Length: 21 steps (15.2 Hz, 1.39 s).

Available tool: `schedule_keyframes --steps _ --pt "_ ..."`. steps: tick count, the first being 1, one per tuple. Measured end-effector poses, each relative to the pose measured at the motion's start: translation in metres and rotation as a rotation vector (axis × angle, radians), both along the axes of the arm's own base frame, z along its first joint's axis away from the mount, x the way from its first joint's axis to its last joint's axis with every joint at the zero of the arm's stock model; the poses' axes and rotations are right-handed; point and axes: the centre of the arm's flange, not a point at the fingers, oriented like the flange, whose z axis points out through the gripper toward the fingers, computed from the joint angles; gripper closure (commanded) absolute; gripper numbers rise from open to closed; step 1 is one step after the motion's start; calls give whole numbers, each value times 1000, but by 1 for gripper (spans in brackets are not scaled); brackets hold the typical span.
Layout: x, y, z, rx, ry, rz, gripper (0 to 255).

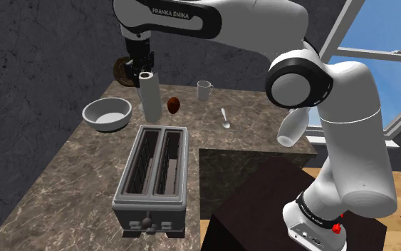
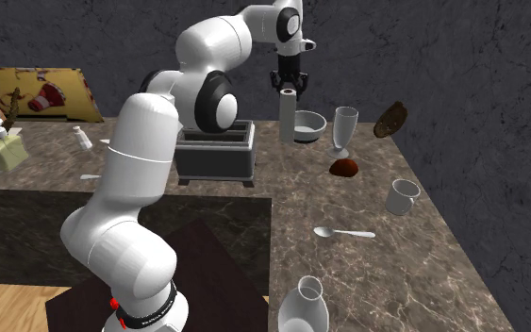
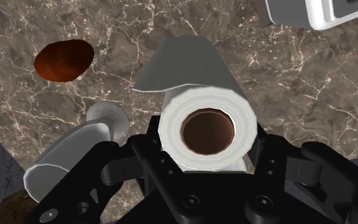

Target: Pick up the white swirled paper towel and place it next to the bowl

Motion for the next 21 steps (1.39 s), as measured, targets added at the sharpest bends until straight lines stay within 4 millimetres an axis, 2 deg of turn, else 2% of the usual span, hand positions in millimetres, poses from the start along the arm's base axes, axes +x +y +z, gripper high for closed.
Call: schedule_keyframes --steps 19,21 --pt "0 0 -102 0 0 0 255" --pt "0 0 -105 0 0 0 255"
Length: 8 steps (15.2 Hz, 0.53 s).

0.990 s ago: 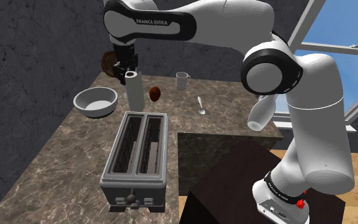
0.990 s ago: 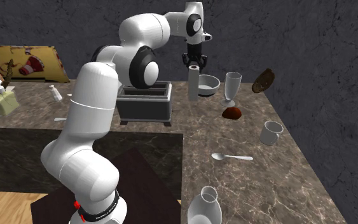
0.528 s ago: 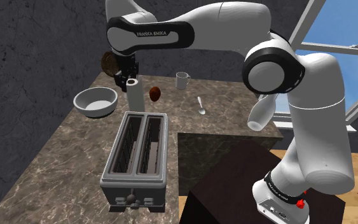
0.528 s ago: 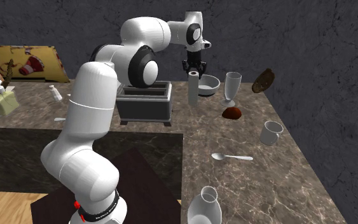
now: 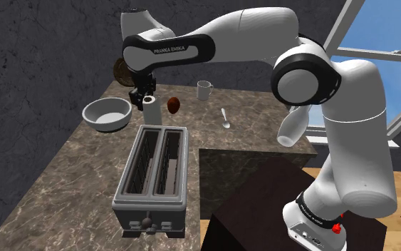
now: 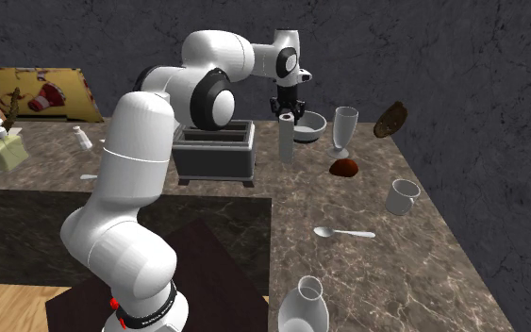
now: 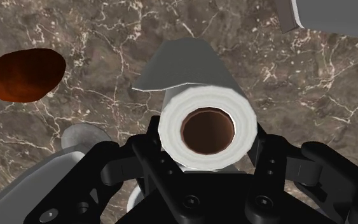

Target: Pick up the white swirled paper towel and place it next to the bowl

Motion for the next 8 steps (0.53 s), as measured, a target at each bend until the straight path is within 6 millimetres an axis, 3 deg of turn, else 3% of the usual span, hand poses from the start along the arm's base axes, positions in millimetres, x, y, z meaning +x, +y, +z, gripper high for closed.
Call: schedule_keyframes --steps 5,6,8 --pt "0 0 -1 0 0 0 255" --pt "0 0 -1 0 0 0 0" --pt "0 0 -1 0 -1 0 0"
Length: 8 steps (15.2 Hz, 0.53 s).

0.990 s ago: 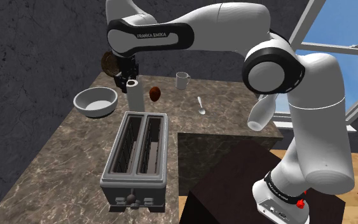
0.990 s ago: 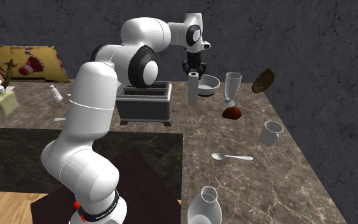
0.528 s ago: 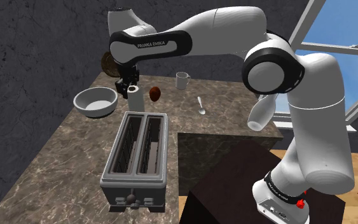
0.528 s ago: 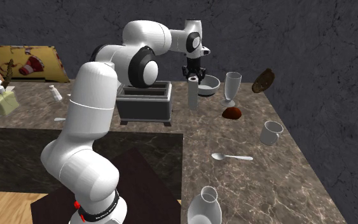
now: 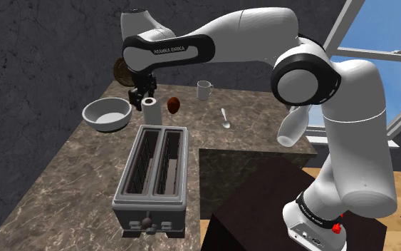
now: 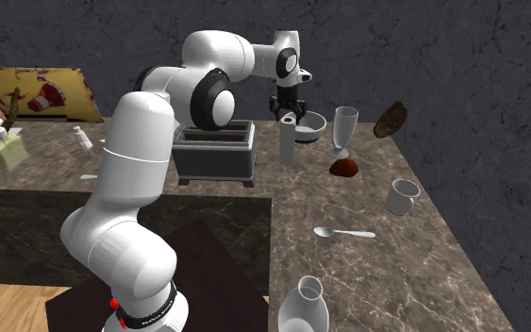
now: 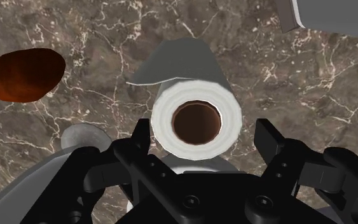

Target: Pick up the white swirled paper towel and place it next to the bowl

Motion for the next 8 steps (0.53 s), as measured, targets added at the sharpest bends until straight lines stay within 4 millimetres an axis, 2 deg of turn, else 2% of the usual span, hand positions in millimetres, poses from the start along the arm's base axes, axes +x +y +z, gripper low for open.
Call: schedule_keyframes --steps 4,8 --pt "0 0 0 0 0 0 0" --pt "-5 0 38 1 -2 0 0"
